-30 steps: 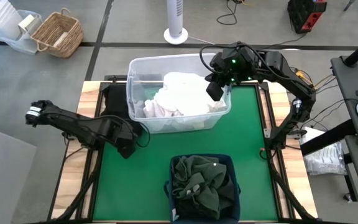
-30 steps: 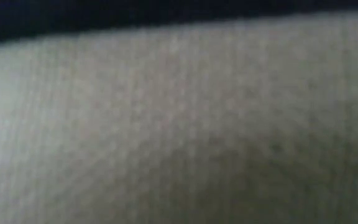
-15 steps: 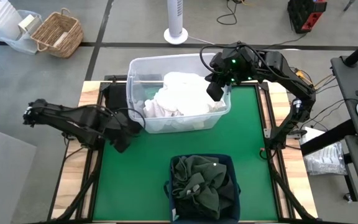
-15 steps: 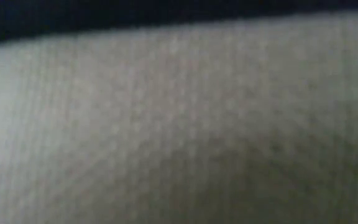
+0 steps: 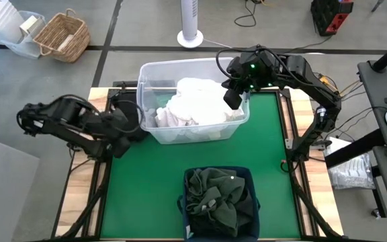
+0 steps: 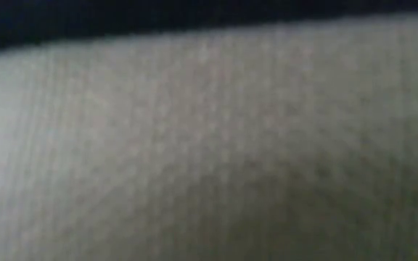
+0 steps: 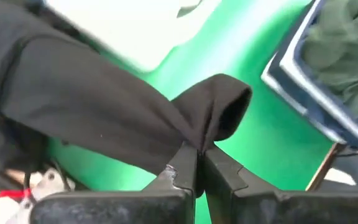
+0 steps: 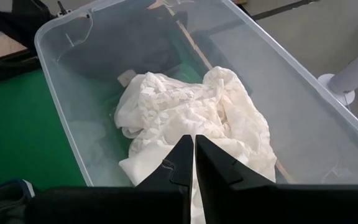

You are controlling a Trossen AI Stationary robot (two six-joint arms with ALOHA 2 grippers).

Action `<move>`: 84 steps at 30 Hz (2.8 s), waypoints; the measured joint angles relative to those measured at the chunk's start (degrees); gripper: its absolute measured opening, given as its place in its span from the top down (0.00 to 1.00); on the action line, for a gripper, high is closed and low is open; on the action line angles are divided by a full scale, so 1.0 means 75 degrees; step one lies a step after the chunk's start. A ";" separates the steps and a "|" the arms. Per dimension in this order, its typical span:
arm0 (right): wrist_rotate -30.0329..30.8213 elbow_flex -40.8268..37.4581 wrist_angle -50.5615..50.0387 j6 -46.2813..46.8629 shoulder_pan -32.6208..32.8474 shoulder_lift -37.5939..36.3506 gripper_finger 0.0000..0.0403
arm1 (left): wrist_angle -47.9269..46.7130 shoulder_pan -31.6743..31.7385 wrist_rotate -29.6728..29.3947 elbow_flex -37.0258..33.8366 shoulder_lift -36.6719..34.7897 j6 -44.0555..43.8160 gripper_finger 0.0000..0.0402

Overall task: Sort clothes
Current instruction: Put the black shirt into the blue laundry bin

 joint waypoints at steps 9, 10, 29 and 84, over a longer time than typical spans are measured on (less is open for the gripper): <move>-0.0001 0.0000 0.0145 -0.0111 0.0001 0.0000 0.98 | 0.0003 -0.0008 -0.0494 0.1360 0.0095 0.0738 1.00; -0.0001 0.0000 0.0213 -0.0177 0.0001 0.0000 0.98 | 0.0002 -0.0008 -0.0573 0.1527 0.0121 0.0836 1.00; -0.1094 0.0000 0.3542 -0.1857 0.0672 0.0744 0.90 | 0.0020 -0.0010 -0.1942 0.4294 0.1003 0.2525 1.00; -0.3408 0.0000 1.0054 -0.0093 0.1249 0.3557 0.47 | 0.1504 -0.0008 -0.3414 0.6461 0.2735 0.4152 1.00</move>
